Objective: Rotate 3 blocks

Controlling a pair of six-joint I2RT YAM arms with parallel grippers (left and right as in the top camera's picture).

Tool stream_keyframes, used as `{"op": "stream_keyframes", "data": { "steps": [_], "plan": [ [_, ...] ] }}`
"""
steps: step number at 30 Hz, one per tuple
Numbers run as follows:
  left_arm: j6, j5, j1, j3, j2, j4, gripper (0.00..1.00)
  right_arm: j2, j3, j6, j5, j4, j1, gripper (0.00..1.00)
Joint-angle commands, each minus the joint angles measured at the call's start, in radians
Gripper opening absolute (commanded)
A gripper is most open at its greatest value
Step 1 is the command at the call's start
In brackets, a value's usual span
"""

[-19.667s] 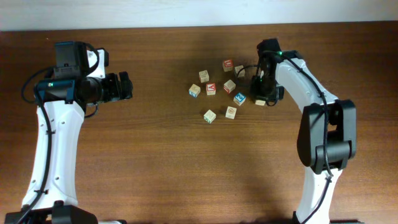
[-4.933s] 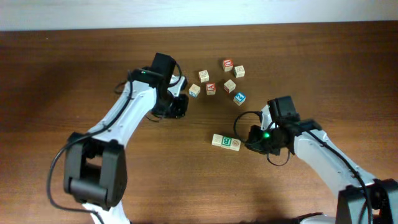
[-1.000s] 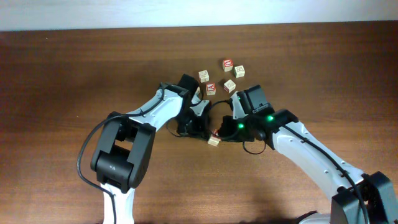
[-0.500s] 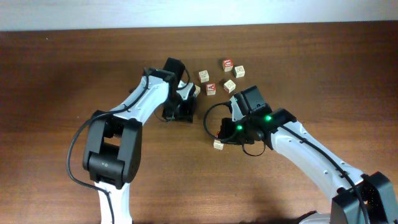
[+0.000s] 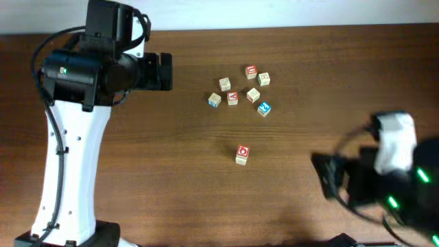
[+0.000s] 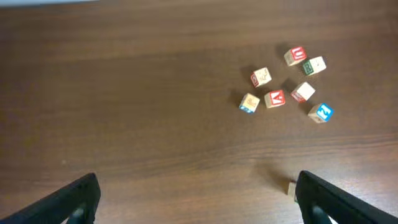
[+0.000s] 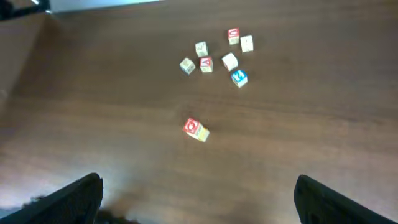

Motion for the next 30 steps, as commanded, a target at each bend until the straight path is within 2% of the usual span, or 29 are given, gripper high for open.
{"op": "stream_keyframes", "data": {
  "steps": [1, 5, 6, 8, 9, 11, 12, 14, 15, 17, 22, 30],
  "plan": [
    [0.009, -0.026, 0.004, 0.004, 0.001, -0.002, 0.99, -0.103, 0.008, -0.008, 0.024, -0.032, 0.001, 0.99],
    [0.009, -0.026, 0.004, 0.004, 0.001, -0.002, 0.99, -0.134, 0.008, -0.023, 0.035, -0.058, 0.001, 0.99],
    [0.009, -0.025, 0.004, 0.004, 0.001, -0.002, 0.99, -0.134, 0.0, -0.022, 0.128, -0.046, 0.005, 0.99],
    [0.009, -0.026, 0.004, 0.004, 0.001, -0.003, 0.99, -0.15, -0.099, -0.07, 0.244, 0.09, -0.107, 0.99],
    [0.009, -0.026, 0.004, 0.004, 0.001, -0.002, 0.99, -0.2, -0.269, -0.222, 0.196, 0.304, -0.21, 0.99],
    [0.009, -0.025, 0.004, 0.004, 0.001, -0.002, 0.99, -0.349, -0.602, -0.383, 0.115, 0.677, -0.319, 0.99],
    [0.009, -0.026, 0.004, 0.004, 0.001, -0.002, 0.99, -0.466, -0.831, -0.386, 0.08, 0.881, -0.365, 0.99],
    [0.009, -0.026, 0.004, 0.004, 0.001, -0.002, 0.99, -0.713, -1.232, -0.389, 0.029, 1.16, -0.41, 0.99],
    [0.009, -0.026, 0.004, 0.004, 0.001, -0.003, 0.99, -0.836, -1.418, -0.393, 0.002, 1.275, -0.426, 0.99],
    [0.009, -0.026, 0.004, 0.004, 0.001, -0.002, 0.99, -1.007, -1.649, -0.393, -0.027, 1.394, -0.433, 0.99],
    [0.009, -0.026, 0.004, 0.004, 0.001, -0.002, 0.99, -1.035, -1.838, -0.393, -0.051, 1.493, -0.431, 0.99],
    [0.009, -0.026, 0.004, 0.004, 0.001, -0.002, 0.99, -1.035, -1.838, -0.393, -0.038, 1.489, -0.431, 0.99]
  ]
}}
